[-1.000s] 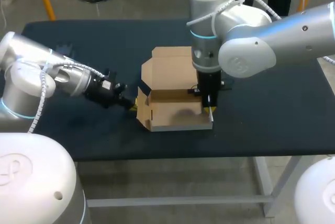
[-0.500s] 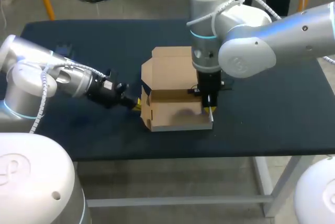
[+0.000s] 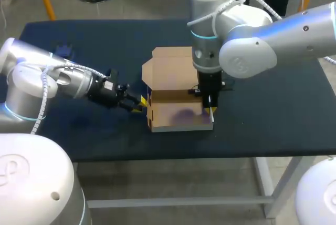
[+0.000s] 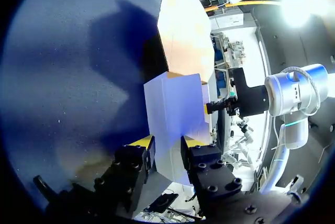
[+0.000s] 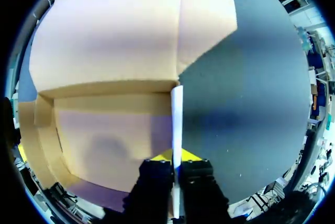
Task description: Assemble the packaging by folding the flat box into shape, placing the metal phone stand inside, and closing the box properly
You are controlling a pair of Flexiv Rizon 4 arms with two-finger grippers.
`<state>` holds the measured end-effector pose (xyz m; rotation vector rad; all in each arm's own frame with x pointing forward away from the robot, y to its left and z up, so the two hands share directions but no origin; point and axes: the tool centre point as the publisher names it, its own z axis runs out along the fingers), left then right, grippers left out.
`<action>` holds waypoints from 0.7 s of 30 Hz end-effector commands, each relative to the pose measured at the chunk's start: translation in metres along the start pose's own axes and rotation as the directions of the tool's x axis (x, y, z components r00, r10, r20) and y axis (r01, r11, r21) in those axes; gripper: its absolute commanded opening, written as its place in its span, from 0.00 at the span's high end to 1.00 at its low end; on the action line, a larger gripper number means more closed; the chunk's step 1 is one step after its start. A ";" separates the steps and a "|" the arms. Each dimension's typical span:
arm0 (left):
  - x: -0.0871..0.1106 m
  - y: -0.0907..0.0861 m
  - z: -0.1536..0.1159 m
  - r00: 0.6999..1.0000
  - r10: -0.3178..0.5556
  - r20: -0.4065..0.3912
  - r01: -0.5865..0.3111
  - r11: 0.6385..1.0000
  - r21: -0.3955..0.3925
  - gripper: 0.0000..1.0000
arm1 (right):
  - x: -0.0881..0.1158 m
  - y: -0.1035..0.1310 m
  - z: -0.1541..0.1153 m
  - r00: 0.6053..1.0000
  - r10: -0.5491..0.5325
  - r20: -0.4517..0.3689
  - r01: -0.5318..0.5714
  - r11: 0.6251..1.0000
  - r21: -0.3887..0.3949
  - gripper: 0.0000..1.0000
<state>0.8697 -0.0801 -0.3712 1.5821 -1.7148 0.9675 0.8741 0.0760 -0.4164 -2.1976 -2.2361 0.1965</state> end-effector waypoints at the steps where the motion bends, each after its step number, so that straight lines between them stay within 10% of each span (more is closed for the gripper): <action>1: -0.001 0.002 0.001 1.000 0.000 -0.011 0.000 1.000 0.006 0.62 | 0.001 0.000 0.000 1.000 -0.001 0.002 0.001 1.000 0.002 1.00; 21: 0.013 0.003 0.012 1.000 -0.008 -0.006 0.008 1.000 -0.011 0.60 | 0.001 0.000 0.000 1.000 -0.001 0.002 0.001 1.000 0.002 1.00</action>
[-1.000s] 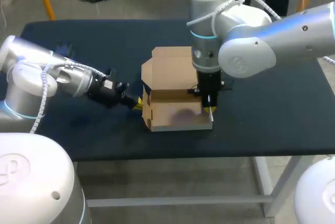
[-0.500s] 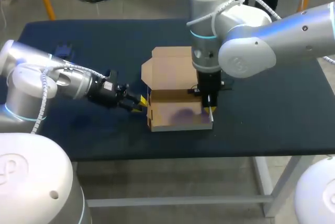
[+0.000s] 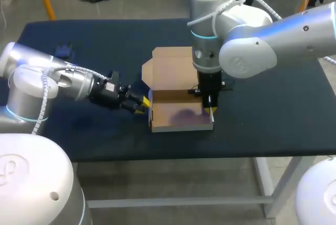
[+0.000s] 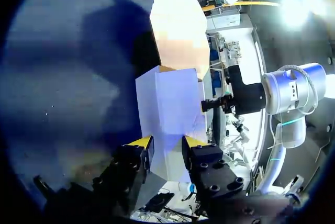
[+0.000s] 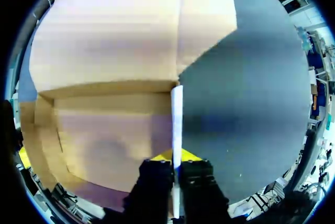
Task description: Assemble the packaging by folding the flat box into shape, placing the metal phone stand inside, and closing the box properly
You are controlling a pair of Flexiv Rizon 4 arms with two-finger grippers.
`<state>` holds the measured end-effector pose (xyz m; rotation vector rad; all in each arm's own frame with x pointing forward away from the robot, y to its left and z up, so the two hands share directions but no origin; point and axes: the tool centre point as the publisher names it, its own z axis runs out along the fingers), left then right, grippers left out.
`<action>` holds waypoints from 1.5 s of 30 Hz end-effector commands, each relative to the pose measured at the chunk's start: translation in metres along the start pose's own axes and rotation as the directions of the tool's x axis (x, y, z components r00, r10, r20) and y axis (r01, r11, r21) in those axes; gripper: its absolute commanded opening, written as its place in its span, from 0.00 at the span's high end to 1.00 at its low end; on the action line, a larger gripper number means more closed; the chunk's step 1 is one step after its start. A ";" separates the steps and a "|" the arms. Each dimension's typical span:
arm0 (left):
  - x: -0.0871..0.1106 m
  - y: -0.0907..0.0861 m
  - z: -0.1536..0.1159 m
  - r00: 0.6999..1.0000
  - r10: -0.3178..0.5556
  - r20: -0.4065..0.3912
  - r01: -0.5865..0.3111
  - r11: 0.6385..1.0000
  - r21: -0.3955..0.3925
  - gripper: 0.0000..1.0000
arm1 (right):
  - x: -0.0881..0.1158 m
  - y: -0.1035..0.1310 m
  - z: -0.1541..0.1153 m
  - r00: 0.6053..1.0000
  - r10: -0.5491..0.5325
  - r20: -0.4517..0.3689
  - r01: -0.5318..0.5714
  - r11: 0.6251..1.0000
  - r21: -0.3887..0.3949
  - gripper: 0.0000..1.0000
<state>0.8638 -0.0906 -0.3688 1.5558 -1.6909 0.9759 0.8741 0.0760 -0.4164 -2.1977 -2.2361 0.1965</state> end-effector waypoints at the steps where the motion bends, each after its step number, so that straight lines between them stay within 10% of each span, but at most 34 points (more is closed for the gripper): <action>1: 0.004 -0.002 0.006 0.999 -0.005 0.033 0.005 1.000 0.005 0.60 | 0.001 0.000 0.000 1.000 -0.001 0.002 0.001 1.000 0.002 1.00; 45: 0.005 -0.008 0.027 0.905 0.000 0.425 -0.036 0.996 0.077 0.51 | 0.001 0.000 0.000 1.000 -0.001 0.002 0.001 1.000 0.002 1.00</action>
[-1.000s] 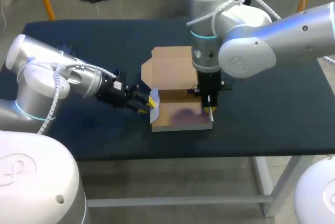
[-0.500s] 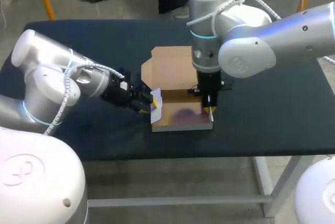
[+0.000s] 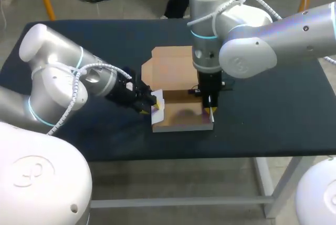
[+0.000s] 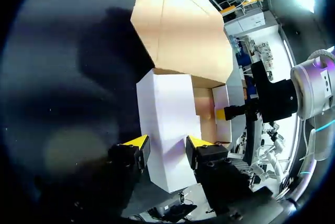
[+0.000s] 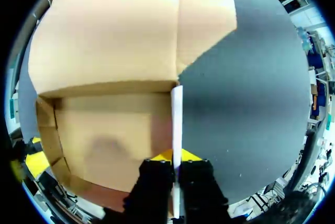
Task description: Assemble the packaging by folding the flat box into shape, placing the metal phone stand inside, and closing the box properly
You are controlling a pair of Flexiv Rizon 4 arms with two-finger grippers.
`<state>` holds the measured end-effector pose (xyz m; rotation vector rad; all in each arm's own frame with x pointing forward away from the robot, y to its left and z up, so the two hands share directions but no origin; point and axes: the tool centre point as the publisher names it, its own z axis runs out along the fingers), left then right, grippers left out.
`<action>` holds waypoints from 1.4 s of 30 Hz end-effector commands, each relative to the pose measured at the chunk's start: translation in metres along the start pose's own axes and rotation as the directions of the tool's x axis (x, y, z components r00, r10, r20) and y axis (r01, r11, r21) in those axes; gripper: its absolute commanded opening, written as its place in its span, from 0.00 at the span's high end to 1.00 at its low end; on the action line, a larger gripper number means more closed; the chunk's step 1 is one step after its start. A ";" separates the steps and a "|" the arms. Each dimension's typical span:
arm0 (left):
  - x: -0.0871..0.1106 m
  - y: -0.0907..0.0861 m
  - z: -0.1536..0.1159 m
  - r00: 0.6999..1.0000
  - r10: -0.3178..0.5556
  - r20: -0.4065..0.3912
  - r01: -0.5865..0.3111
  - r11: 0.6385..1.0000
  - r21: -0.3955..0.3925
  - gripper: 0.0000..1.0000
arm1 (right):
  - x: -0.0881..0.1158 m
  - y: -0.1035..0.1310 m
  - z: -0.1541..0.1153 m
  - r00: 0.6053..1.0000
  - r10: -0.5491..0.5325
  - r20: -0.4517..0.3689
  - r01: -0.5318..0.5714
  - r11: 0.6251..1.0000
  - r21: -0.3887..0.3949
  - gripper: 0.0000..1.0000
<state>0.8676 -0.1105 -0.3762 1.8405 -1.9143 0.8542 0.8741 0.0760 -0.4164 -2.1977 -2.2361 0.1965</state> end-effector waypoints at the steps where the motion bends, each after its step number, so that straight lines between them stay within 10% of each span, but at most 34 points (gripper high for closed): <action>1: 0.003 -0.005 0.006 0.992 0.003 0.122 -0.002 1.000 -0.011 0.51 | 0.001 0.000 0.000 1.000 -0.001 0.002 0.001 1.000 0.002 1.00; 42: -0.011 -0.013 0.021 0.847 0.008 0.531 0.025 0.998 -0.054 0.76 | 0.001 0.000 0.000 1.000 -0.001 0.002 0.001 1.000 0.002 1.00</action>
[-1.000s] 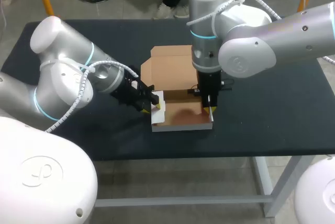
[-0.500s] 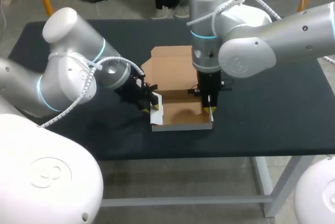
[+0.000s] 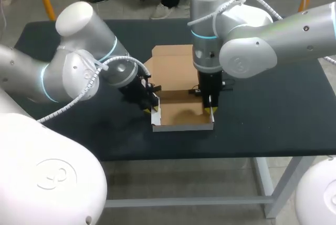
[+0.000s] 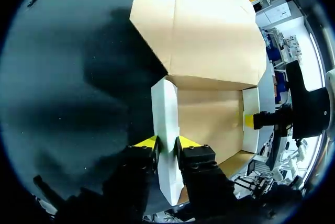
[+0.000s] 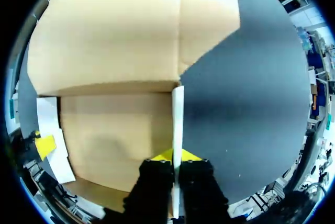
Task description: Assemble the packaging by folding the flat box into shape, placing the metal phone stand inside, and closing the box properly
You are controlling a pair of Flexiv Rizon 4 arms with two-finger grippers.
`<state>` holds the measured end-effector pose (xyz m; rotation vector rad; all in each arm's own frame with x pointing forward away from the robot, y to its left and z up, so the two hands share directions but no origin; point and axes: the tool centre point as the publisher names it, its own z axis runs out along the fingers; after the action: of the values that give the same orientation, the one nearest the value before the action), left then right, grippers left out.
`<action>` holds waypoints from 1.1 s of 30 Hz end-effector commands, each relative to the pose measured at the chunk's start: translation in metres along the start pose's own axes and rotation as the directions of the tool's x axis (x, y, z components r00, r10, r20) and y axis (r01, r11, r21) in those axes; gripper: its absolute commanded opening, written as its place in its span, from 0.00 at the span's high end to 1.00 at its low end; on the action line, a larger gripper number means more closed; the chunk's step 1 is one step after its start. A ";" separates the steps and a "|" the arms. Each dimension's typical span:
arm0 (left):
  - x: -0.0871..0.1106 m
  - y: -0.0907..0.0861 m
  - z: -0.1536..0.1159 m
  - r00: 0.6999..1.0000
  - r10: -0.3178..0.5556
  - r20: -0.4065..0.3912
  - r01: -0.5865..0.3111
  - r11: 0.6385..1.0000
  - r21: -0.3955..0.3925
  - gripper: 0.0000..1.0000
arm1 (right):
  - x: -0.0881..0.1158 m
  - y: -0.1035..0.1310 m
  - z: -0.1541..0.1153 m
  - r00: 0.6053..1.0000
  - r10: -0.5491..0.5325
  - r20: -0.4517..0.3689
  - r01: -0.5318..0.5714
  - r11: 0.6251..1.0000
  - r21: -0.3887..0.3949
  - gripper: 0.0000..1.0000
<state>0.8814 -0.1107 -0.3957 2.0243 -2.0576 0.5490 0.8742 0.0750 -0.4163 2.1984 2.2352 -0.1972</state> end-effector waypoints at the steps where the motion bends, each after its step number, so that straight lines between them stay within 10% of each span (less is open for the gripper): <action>1: 0.003 -0.003 0.004 0.958 0.000 0.285 0.000 1.000 0.002 0.76 | 0.002 0.000 0.000 1.000 -0.002 0.002 0.002 1.000 0.002 1.00; 26: -0.002 -0.006 0.017 0.896 0.014 0.444 -0.008 1.000 -0.014 0.79 | 0.002 0.000 0.000 1.000 -0.002 0.002 0.002 1.000 0.002 1.00; 33: -0.004 -0.007 0.018 0.886 0.013 0.464 -0.009 1.000 -0.011 1.00 | 0.002 0.000 0.000 1.000 -0.002 0.002 0.002 1.000 0.002 1.00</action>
<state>0.8887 -0.1061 -0.4084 2.1549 -2.1875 0.3229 0.8742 0.0746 -0.4161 2.1985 2.2345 -0.1975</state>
